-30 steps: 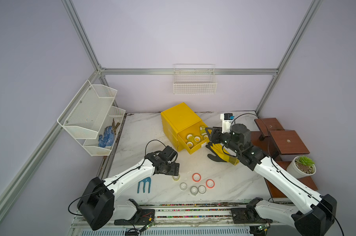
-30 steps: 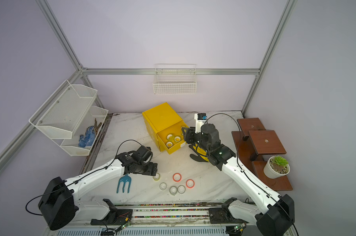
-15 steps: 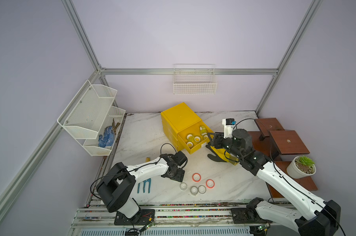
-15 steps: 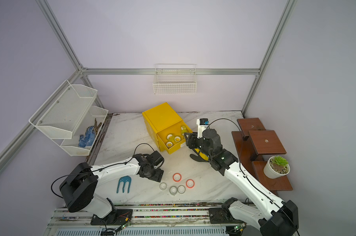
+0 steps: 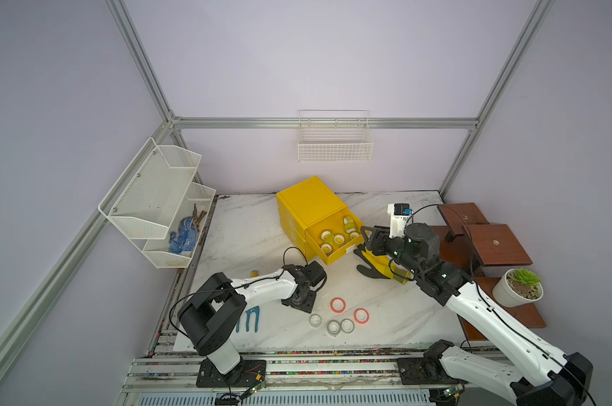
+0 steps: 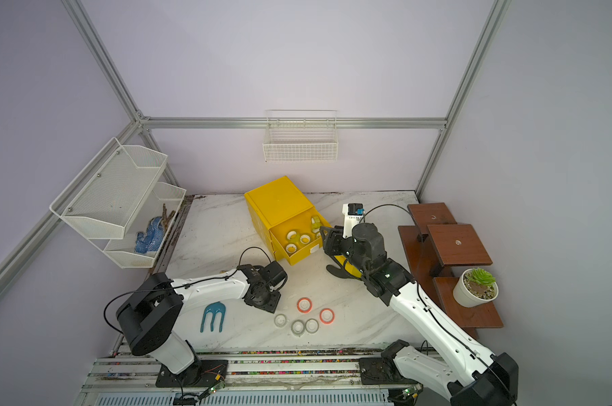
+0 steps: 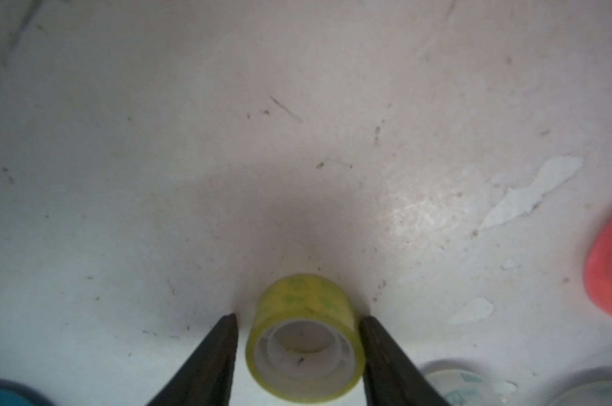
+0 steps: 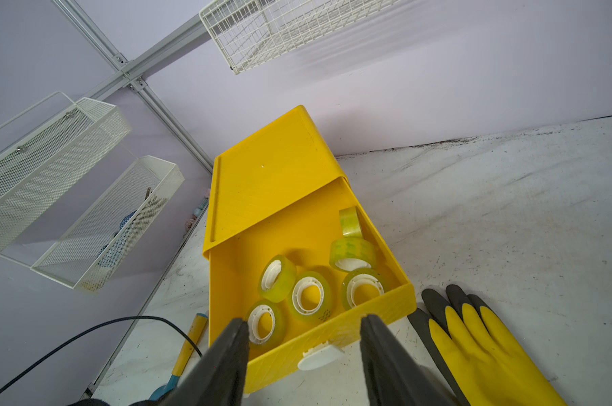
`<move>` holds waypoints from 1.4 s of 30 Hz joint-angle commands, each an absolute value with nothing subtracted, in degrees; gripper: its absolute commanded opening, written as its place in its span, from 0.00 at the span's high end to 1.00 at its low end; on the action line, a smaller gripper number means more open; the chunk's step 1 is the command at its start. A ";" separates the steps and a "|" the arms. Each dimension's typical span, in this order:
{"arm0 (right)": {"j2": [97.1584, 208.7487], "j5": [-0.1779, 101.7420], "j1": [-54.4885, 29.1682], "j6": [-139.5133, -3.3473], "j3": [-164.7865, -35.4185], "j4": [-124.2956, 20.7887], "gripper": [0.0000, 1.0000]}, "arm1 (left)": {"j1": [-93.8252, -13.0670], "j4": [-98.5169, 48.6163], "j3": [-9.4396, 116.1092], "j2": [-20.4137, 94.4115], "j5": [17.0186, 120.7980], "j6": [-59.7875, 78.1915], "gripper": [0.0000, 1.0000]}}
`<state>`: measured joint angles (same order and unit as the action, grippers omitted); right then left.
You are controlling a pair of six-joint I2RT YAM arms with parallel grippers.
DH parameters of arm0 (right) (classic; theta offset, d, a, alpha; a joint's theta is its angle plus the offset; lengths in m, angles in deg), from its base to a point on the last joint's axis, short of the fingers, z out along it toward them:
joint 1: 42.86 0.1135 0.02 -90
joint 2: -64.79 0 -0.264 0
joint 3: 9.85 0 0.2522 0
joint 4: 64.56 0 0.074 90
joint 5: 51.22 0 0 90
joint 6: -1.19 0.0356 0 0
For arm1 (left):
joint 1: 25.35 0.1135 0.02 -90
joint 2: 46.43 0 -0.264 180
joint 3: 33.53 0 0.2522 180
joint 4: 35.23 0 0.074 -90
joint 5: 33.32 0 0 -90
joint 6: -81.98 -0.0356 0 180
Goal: Place the transparent tape into the drawer according to color
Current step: Pick up the tape at the center of the board, then place the tape in the drawer.
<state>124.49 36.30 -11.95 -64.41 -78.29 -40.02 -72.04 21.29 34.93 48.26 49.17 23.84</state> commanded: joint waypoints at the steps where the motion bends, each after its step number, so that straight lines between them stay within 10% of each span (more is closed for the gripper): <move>1: 123.32 34.87 -11.84 -63.98 -77.58 -39.60 0.44 | -72.32 21.55 36.04 48.72 48.09 23.18 0.48; 20: 120.72 32.76 -11.92 -63.16 -75.91 -39.34 0.44 | -71.63 43.21 57.89 26.76 36.12 22.91 0.51; 38: 117.80 30.70 -12.01 -61.87 -71.62 -38.53 0.44 | -67.63 35.65 86.17 55.84 46.14 13.81 0.51; 42: 118.05 31.41 -12.00 -61.61 -69.97 -39.94 0.43 | -66.18 35.57 85.09 57.41 47.75 14.92 0.36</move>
<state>118.55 30.82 -11.97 -62.09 -71.16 -38.92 -67.19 36.64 84.76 58.21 45.74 15.01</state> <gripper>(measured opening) 0.567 0.616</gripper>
